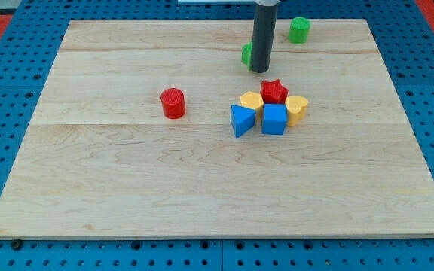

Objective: Drag the red circle towards the green star

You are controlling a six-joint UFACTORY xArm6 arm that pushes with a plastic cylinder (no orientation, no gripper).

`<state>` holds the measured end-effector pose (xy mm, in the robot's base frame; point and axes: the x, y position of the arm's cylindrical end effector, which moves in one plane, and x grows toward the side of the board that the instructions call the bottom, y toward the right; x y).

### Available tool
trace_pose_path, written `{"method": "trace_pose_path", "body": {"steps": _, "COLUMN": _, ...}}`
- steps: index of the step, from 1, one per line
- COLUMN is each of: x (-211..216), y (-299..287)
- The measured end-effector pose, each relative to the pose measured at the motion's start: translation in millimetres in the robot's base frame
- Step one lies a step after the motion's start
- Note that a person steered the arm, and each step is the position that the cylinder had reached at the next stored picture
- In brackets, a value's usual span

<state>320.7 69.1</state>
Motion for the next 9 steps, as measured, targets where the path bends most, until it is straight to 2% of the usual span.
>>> {"method": "trace_pose_path", "body": {"steps": 2, "x": 61, "y": -58}}
{"method": "trace_pose_path", "body": {"steps": 3, "x": 115, "y": -87}}
{"method": "trace_pose_path", "body": {"steps": 4, "x": 136, "y": -134}}
{"method": "trace_pose_path", "body": {"steps": 5, "x": 119, "y": -156}}
{"method": "trace_pose_path", "body": {"steps": 6, "x": 98, "y": -151}}
{"method": "trace_pose_path", "body": {"steps": 8, "x": 84, "y": -172}}
{"method": "trace_pose_path", "body": {"steps": 9, "x": 87, "y": -141}}
